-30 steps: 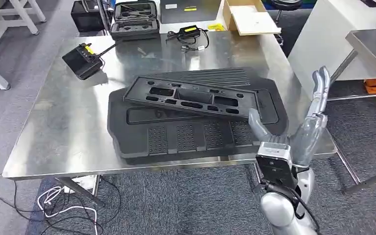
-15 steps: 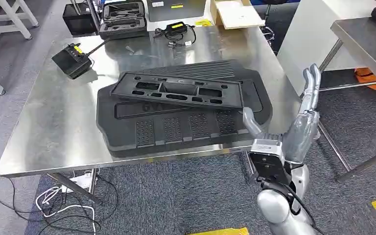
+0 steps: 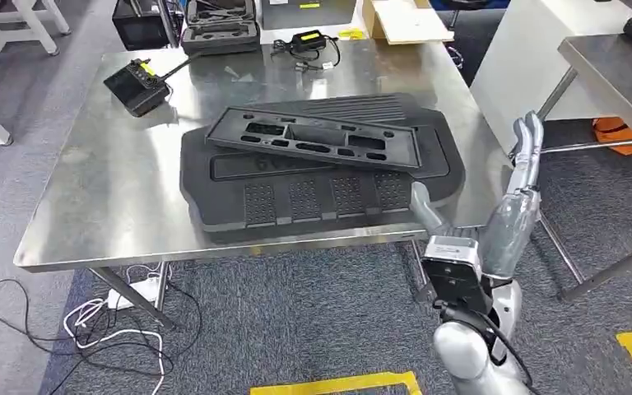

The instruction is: Take the parts from the cabinet and place them on the table.

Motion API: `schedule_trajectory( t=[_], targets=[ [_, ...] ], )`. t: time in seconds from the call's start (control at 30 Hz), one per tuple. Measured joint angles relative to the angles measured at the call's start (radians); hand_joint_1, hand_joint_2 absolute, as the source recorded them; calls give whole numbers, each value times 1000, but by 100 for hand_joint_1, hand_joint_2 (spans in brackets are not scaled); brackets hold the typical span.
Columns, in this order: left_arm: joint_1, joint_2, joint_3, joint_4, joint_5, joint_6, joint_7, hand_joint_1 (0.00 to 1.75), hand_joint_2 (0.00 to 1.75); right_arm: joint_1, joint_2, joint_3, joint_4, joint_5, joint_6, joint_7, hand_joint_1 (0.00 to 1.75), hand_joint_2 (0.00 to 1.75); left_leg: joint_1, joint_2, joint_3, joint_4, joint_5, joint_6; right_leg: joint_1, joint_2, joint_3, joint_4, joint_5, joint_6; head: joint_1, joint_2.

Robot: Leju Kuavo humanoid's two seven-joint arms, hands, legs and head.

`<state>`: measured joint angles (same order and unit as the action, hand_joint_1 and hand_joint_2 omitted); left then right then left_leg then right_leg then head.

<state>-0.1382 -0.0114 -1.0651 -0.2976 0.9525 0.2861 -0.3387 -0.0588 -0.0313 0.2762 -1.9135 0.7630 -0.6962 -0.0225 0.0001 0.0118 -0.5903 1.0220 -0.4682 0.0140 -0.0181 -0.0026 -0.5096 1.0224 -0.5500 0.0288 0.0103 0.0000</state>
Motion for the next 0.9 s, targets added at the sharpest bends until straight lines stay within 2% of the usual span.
schedule_trajectory(
  t=[0.03, 0.1, 0.13, 0.17, 0.2, 0.23, 0.27, 0.3, 0.33, 0.37, 0.4, 0.47, 0.5, 0.53, 0.63, 0.67, 0.7, 0.73, 0.8, 0.83, 0.87, 0.9],
  targets=[
    [-1, 0, 0, 0, 0, 0, 0, 0, 0, 0, 0, 0, 0, 0, 0, 0, 0, 175, -2, -1, -8, 9, 2, -6, 3, 2, -9, -4, 9, -10, 1, 0],
    [1, 0, 0, 0, 0, 0, 0, 0, 0, 3, 0, 0, 0, 0, 0, 0, 0, 175, 1, -1, -10, 3, 12, -21, 6, 3, -17, 2, 14, -19, -3, 0],
    [1, 0, 0, 1, 0, 0, 0, 0, 0, 3, -1, 0, 0, 0, 0, 0, 0, 175, -2, 0, -11, 3, 17, -28, 4, 4, -20, -2, 22, -28, -3, 0],
    [0, 0, 0, 2, -1, 0, 0, 0, 0, 1, 0, 0, 0, -2, 0, 0, 0, 175, 3, -4, -16, 13, 4, -34, -3, 0, -23, -7, 31, -36, -2, 0],
    [0, 0, 0, 2, -1, 0, 0, 0, 0, 1, 0, 1, 0, -5, 0, -1, 0, 175, 3, -5, -27, 40, -28, -41, -2, 0, -29, -7, 37, -39, -6, 0],
    [0, 0, 0, 2, -1, 0, 0, 0, 0, 1, 0, 1, 0, -10, 0, -2, 0, 175, 5, -5, -47, 95, -73, -45, -3, -2, -35, -7, 41, -45, -15, 0],
    [0, -1, 0, 2, -1, 1, 0, 0, 0, 3, 1, 1, 0, -11, 0, -4, 0, 175, 8, -5, -75, 174, -122, -48, -2, -4, -43, -7, 46, -49, -19, 0],
    [1, -1, 0, 2, -2, 2, 0, 0, 0, 6, 2, 2, 0, -14, 0, -5, 0, 175, 10, -5, -100, 250, -159, -51, -1, -4, -50, -6, 51, -49, -20, 0],
    [1, -1, 0, 2, -2, 3, 0, 0, 0, 10, 2, 2, 0, -16, 0, -5, 0, 175, 11, -5, -110, 296, -174, -52, 0, -4, -58, -6, 57, -48, -21, 0],
    [1, -1, 0, 2, -3, 3, 0, 0, 0, 14, 2, 3, 0, -16, 0, -5, 0, 175, 11, -5, -95, 288, -163, -52, -1, -4, -64, -5, 61, -47, -21, 0],
    [1, -1, 0, 2, -5, 3, 0, 0, 0, 15, 2, 4, 0, -16, 0, -5, 0, 175, 12, -5, -60, 242, -136, -50, -1, -4, -69, -4, 65, -44, -21, 0],
    [-1, -1, 0, 2, -7, 5, 0, 0, 0, 18, 2, 5, 0, -14, 0, -6, 0, 175, 12, -5, 50, 64, -65, -43, -3, -3, -75, -1, 71, -37, -22, 0],
    [-3, -1, 0, 2, -7, 7, 0, 0, 0, 20, 2, 5, 0, -6, 0, -5, 0, 175, 12, -7, 83, 2, -62, -38, -3, -3, -77, -1, 73, -33, -23, 0],
    [-4, -1, 0, 2, -7, 10, 1, 0, 0, 22, 2, 5, 0, 7, 0, -6, 0, 175, 6, -6, 85, -24, -61, -34, 4, -3, -83, 7, 75, -29, -23, 0],
    [2, -1, 0, 2, -7, 17, 2, 0, 0, 51, 3, 6, -2, 15, 0, -10, 0, 175, 1, -7, 73, -13, -53, -19, 2, -4, -86, 1, 88, -10, -20, 0],
    [4, -2, 0, 2, -7, 18, 2, 0, 0, 61, 3, 5, -3, 16, -1, -13, 0, 175, 10, -3, 72, -27, -42, -5, 0, -2, -91, 6, 81, -5, -20, 0],
    [3, -2, 0, 2, -7, 19, 2, 0, 0, 67, 3, 5, -4, 18, -1, -14, 0, 175, 8, -1, 66, -28, -35, 1, -2, -1, -99, 25, 54, -2, -17, 0],
    [1, -2, 0, 2, -7, 21, 2, 0, 0, 70, 3, 5, -4, 20, -1, -15, 0, 175, 8, 1, 59, -28, -29, 9, -3, -1, -117, 74, 10, 1, -10, 0],
    [1, -3, 0, 2, -9, 21, 2, 0, 0, 82, 3, 4, -6, 27, -1, -14, 0, 175, 4, 3, 43, -25, -21, 15, -2, 0, -176, 240, -83, 6, -5, 0],
    [1, -3, 0, 2, -9, 21, 2, 0, 0, 89, 3, 4, -6, 27, -1, -13, 0, 175, 2, 3, 36, -22, -18, 16, -2, 0, -190, 292, -102, 8, -5, 0],
    [2, -3, 0, 2, -10, 21, 2, 0, 0, 95, 3, 3, -6, 28, -1, -12, 0, 175, 2, 3, 28, -18, -15, 16, -2, 0, -184, 302, -97, 8, -5, 0],
    [2, -3, 0, 2, -10, 18, 4, 0, 0, 97, 3, 3, -6, 30, -1, -11, 0, 175, 2, 3, 21, -13, -13, 15, -2, 0, -154, 264, -72, 7, -3, 0]
  ],
)
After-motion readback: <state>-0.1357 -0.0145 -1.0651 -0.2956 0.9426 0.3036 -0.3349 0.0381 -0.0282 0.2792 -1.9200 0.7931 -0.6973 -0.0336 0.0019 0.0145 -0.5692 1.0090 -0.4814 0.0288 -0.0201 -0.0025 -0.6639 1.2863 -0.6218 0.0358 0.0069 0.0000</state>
